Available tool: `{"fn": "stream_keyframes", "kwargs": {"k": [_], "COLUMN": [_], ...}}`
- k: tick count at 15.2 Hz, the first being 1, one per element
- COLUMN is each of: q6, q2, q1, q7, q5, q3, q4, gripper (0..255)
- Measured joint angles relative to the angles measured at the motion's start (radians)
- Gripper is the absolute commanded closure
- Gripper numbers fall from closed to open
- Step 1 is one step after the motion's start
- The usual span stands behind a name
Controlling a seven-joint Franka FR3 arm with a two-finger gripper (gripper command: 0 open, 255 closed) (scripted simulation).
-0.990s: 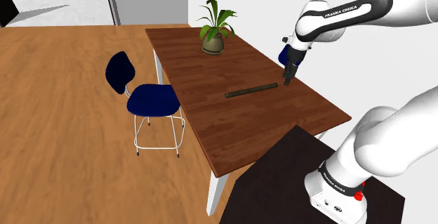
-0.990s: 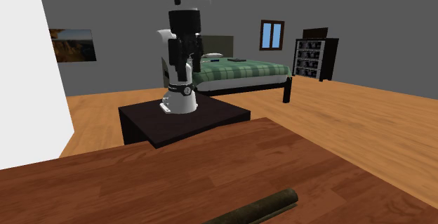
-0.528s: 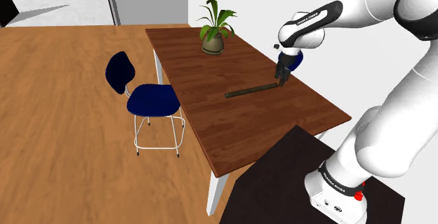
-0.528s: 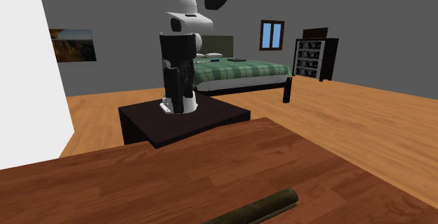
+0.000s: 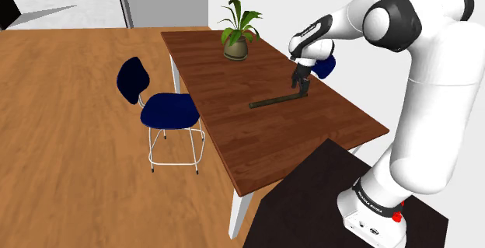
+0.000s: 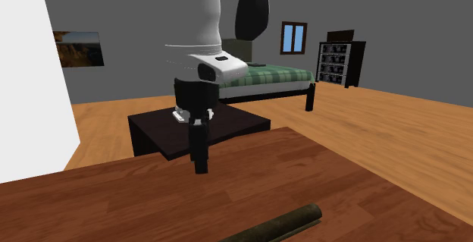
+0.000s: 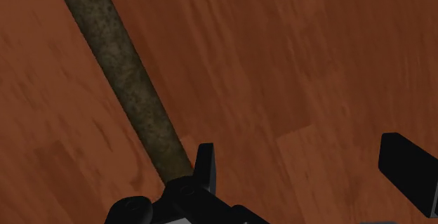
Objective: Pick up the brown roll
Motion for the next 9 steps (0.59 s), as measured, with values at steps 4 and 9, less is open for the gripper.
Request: {"fn": "stream_keyframes", "kwargs": {"k": [4, 9], "q6": [-0.006, -0.034], "q2": [0.168, 0.354], "q1": [-0.078, -0.152], "q7": [-0.131, -0.243], "q5": [0.056, 0.076], "q3": [0.067, 0.138], "q4": [0.165, 0.388], "gripper": [0, 0]}}
